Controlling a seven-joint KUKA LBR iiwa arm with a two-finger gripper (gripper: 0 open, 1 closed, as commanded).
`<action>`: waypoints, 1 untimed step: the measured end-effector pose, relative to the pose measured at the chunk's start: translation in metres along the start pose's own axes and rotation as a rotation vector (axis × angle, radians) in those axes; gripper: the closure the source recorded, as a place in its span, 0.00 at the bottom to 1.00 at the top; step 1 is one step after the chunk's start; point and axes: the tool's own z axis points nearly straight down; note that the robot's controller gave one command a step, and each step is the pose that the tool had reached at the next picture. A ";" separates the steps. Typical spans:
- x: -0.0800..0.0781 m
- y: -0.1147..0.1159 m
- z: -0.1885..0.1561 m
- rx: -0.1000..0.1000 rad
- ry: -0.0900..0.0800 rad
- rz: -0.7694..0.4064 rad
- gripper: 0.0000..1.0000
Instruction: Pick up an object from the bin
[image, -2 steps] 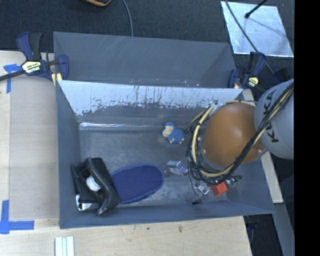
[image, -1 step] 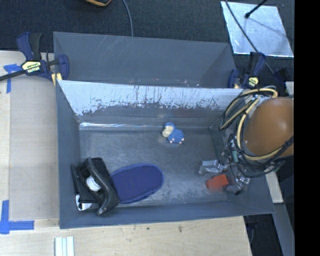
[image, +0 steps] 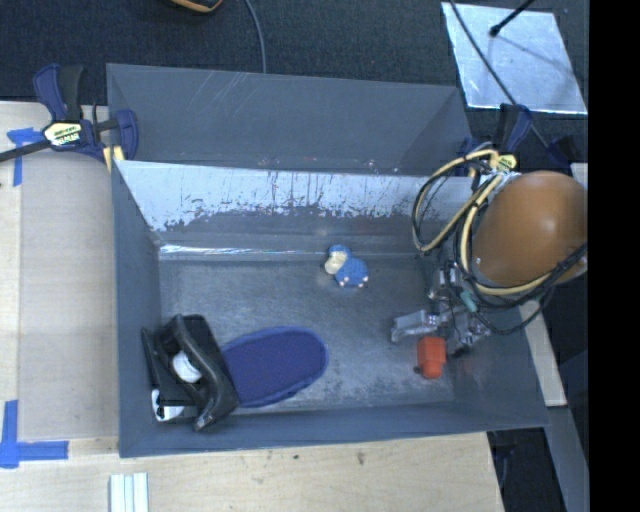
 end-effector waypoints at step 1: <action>-0.005 0.019 0.000 0.016 0.000 -0.345 0.00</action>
Offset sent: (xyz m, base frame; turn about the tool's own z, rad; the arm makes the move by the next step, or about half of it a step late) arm -0.0212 0.0027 -0.0038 -0.3413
